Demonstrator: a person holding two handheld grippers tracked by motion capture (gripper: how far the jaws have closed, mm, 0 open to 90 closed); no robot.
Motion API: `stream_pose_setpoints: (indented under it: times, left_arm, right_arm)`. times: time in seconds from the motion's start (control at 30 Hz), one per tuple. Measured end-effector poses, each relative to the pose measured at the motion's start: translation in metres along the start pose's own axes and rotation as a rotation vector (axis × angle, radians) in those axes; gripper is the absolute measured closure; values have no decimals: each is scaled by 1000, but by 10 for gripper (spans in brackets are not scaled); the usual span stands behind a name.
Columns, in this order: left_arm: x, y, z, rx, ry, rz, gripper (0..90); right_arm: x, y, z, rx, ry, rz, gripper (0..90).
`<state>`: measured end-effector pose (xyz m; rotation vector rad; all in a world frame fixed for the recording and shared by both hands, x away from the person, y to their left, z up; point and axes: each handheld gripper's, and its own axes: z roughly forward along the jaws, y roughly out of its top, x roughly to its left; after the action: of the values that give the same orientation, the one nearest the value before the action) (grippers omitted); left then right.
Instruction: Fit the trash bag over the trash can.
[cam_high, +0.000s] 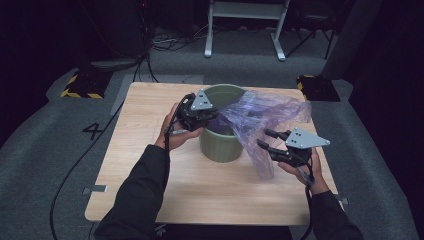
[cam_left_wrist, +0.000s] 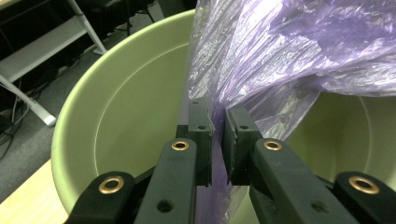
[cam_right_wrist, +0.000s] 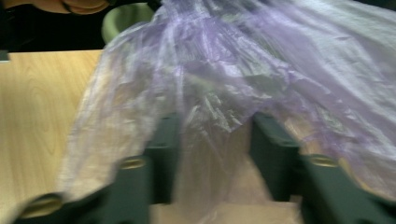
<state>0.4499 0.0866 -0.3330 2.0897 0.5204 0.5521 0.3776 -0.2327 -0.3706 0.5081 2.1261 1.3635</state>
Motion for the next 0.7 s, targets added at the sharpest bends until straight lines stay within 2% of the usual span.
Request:
stream_pose_setpoints:
  times: [0.03,0.13,0.2,0.23,0.27,0.43,0.47,0.53,0.6,0.7]
  left_arm:
    - [0,0,0,0,0,0,798]
    - [2,-3,-3,-21,-8,-17,766]
    - [2,-4,-6,-30,-9,-29,697]
    - [2,-3,-8,-37,-8,-29,604]
    - [1,-3,-10,-51,-7,-36,604]
    - [-7,1,-22,-104,-29,-42,337]
    - [-13,5,-24,-117,-46,-17,316]
    - [-17,7,-23,-125,-59,-8,290]
    - [-26,12,-21,-132,-96,14,280]
    - [-37,19,-13,-110,-131,47,288]
  right_arm:
    - [0,0,0,0,0,0,647]
    - [3,0,4,-13,9,-10,787]
    - [5,1,5,-27,20,-9,854]
    - [7,3,6,-33,22,-19,880]
    - [7,3,6,-33,22,-19,880]
    - [9,8,6,-39,10,-27,900]
    - [9,10,5,-40,14,-30,900]
    - [9,12,6,-41,12,-33,900]
    - [10,16,6,-38,14,-40,900]
    - [11,18,7,-40,15,-45,900]
